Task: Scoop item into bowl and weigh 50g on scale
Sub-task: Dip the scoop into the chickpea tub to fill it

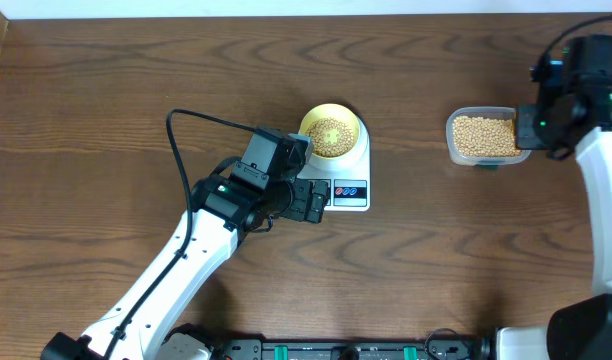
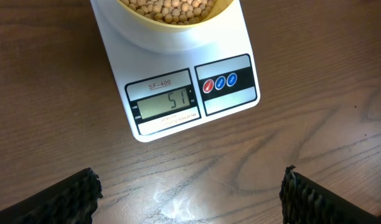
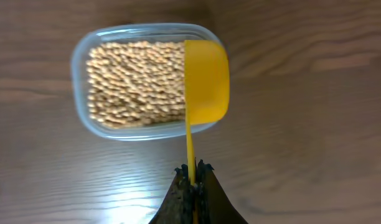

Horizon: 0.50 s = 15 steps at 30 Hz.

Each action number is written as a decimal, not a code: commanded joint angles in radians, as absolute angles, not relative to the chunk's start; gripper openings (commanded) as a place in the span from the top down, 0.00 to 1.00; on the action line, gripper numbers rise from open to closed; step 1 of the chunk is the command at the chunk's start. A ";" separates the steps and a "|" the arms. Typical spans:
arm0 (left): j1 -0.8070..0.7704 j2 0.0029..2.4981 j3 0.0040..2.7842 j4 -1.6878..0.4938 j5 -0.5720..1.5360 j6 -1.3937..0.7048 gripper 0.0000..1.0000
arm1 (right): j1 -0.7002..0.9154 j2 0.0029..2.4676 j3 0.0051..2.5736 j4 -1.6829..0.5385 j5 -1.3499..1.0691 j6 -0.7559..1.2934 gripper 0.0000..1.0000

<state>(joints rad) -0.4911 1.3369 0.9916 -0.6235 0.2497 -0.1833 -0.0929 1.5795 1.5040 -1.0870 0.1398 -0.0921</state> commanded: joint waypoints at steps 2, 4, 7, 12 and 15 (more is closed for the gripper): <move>-0.490 1.324 0.984 -0.623 0.253 -0.178 0.06 | -0.022 1.579 1.509 -1.082 0.324 -0.106 0.99; -0.490 1.324 0.984 -0.623 0.253 -0.178 0.06 | -0.003 1.579 1.509 -1.080 0.324 -0.106 0.99; -0.490 1.324 0.984 -0.623 0.253 -0.178 0.06 | 0.014 1.579 1.509 -1.069 0.323 -0.105 0.99; -0.490 1.324 0.984 -0.623 0.253 -0.178 0.06 | 0.018 1.579 1.509 -1.030 0.187 -0.100 0.99; -0.490 1.324 0.984 -0.624 0.253 -0.178 0.06 | 0.018 1.579 1.509 -0.958 -0.059 -0.057 0.99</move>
